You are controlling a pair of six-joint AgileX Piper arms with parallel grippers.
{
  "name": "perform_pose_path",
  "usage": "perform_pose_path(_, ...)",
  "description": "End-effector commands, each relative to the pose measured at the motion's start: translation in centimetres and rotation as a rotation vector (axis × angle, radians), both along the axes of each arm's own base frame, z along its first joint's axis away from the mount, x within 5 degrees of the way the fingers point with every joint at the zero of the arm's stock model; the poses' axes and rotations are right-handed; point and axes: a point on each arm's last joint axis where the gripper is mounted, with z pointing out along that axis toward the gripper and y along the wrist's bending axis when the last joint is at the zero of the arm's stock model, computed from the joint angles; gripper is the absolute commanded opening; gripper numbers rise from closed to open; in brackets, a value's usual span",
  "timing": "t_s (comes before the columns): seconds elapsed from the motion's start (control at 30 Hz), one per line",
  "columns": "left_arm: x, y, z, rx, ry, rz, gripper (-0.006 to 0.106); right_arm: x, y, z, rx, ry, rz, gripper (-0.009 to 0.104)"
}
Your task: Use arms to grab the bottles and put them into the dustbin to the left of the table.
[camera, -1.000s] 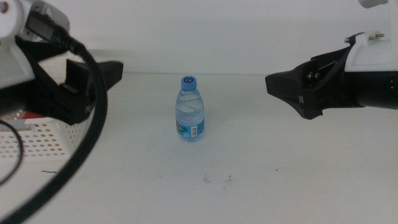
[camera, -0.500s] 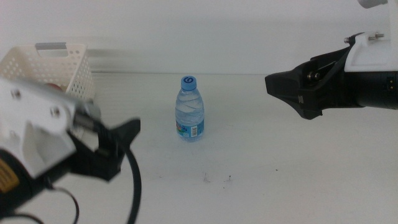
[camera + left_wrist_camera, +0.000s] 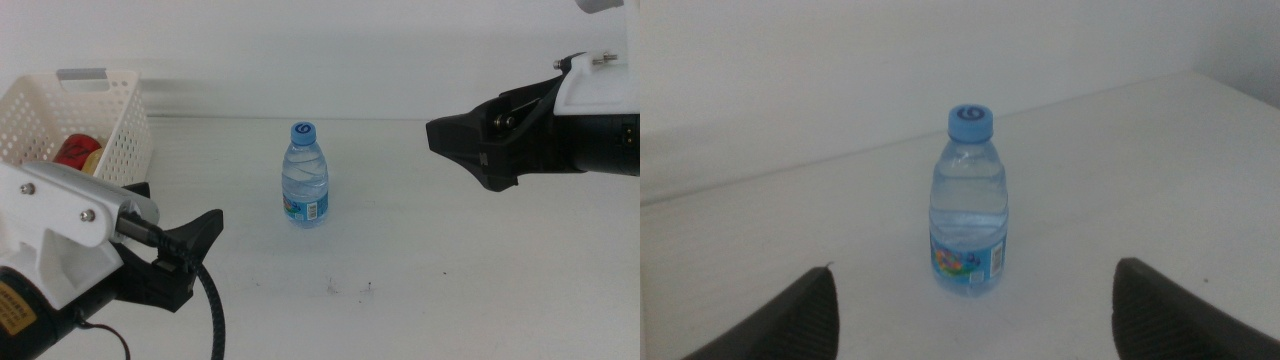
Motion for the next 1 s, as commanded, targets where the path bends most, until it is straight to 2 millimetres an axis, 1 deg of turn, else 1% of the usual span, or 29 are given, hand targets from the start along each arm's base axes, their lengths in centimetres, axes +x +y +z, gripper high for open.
perform_pose_path(0.0, 0.1, 0.0, 0.3, -0.028, -0.025, 0.007, 0.094, 0.0, 0.0, 0.3, 0.006, -0.015, 0.0, 0.085)
perform_pose_path(0.2, 0.1, 0.0, 0.2, -0.013, -0.053, 0.001, 0.094, 0.0, 0.0, 0.3, 0.006, -0.015, 0.0, 0.085)
perform_pose_path(0.33, 0.2, 0.1, -1.2, -0.035, -0.118, 0.013, 0.094, 0.0, 0.0, 0.3, 0.006, -0.015, 0.0, 0.085)
perform_pose_path(0.43, 0.6, -0.1, -2.7, -0.078, -0.115, 0.034, 0.094, 0.0, 0.0, 0.3, 0.006, -0.015, 0.0, 0.085)
perform_pose_path(0.5, 1.1, -0.4, -3.5, -0.059, -0.083, 0.03, 0.094, 0.0, 0.0, 0.3, 0.006, -0.015, 0.0, 0.085)
perform_pose_path(0.6, 1.9, -1.0, -4.4, -0.028, -0.083, 0.011, 0.094, 0.0, 0.0, 0.3, 0.006, -0.015, 0.0, 0.085)
perform_pose_path(0.8, 3.7, -2.0, -6.0, -0.071, -0.134, 0.019, 0.094, 0.0, 0.0, 0.3, 0.006, -0.015, 0.0, 0.085)
perform_pose_path(0.97, 5.7, -3.6, -7.8, -0.07, -0.06, -0.014, 0.094, 0.0, 0.0, 0.3, 0.006, -0.015, 0.0, 0.085)
